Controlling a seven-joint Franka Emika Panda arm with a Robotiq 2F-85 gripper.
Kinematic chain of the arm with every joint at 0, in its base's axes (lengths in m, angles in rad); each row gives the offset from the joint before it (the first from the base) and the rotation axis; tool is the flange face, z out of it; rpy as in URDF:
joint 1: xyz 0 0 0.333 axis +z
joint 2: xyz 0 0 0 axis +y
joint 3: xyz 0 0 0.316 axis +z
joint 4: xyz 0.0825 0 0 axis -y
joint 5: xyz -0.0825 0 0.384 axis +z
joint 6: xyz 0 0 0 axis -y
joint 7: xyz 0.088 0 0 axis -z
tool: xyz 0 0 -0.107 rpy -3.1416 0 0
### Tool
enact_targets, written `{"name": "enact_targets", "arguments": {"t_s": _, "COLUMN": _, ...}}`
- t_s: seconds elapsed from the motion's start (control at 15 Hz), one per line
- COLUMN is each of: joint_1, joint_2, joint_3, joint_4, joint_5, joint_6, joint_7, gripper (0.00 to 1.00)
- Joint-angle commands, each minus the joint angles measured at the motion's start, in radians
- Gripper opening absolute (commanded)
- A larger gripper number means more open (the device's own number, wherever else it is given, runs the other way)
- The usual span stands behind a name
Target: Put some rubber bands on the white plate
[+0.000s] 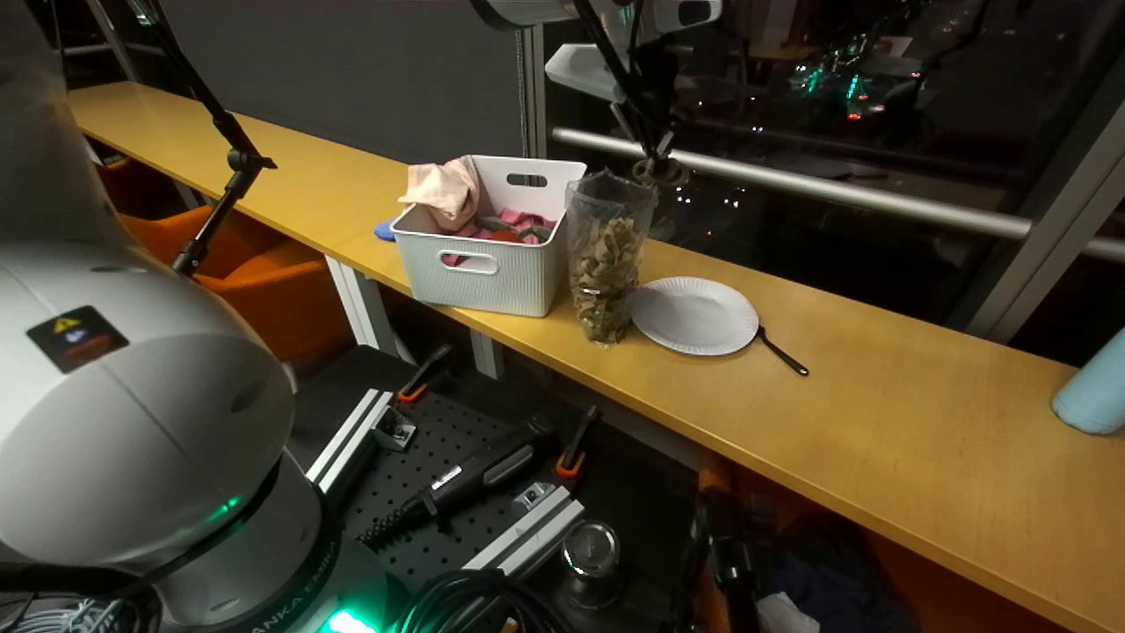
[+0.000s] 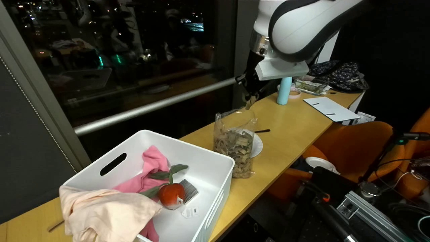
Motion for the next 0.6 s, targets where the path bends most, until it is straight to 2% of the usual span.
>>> {"name": "enact_targets", "arguments": {"t_s": 0.0, "joint_1": -0.033, "joint_2": -0.029, "joint_3": -0.022, "joint_4": -0.028, "joint_5": 0.063, "joint_6": 0.052, "joint_7": -0.034, "gripper": 0.02}}
{"name": "enact_targets", "arguments": {"t_s": 0.27, "joint_1": -0.066, "joint_2": 0.071, "joint_3": -0.043, "joint_4": 0.031, "joint_5": 0.24, "joint_6": 0.081, "joint_7": -0.176, "gripper": 0.02}}
{"name": "enact_targets", "arguments": {"t_s": 0.53, "joint_1": -0.087, "joint_2": 0.205, "joint_3": -0.026, "joint_4": 0.165, "joint_5": 0.424, "joint_6": 0.042, "joint_7": -0.346, "gripper": 0.02}}
